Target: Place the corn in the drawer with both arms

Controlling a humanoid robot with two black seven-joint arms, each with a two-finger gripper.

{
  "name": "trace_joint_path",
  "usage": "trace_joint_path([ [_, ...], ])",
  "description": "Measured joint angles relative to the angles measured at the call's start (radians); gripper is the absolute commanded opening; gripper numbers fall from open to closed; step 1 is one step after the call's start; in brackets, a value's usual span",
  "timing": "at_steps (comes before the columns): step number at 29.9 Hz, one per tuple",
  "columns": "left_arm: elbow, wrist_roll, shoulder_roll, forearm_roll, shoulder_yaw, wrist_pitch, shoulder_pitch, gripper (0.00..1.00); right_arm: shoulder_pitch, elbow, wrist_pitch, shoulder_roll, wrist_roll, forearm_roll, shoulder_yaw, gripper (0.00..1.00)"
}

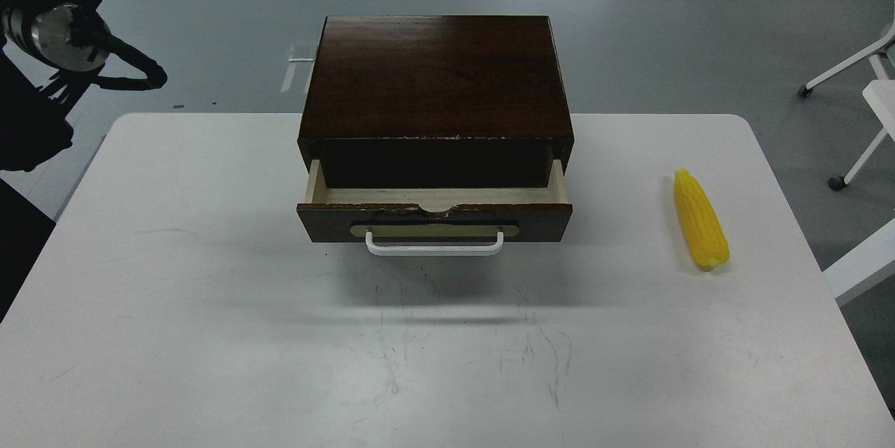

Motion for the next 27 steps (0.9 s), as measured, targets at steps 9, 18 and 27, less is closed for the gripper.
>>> trace_joint_path([
  [9, 0.118, 0.007, -0.042, -0.085, -0.213, 0.0, 0.174, 0.98, 0.022, 0.075, -0.026, 0.082, 0.026, -0.261, -0.215, 1.0],
  [18, 0.113, 0.009, -0.006, -0.095, -0.333, -0.001, 0.205, 0.98, -0.034, 0.279, -0.258, 0.103, 0.022, -0.444, -0.449, 1.0],
  [27, 0.112, 0.01, 0.008, -0.098, -0.342, -0.001, 0.205, 0.98, -0.146, 0.274, -0.315, 0.108, 0.029, -0.497, -0.54, 0.94],
])
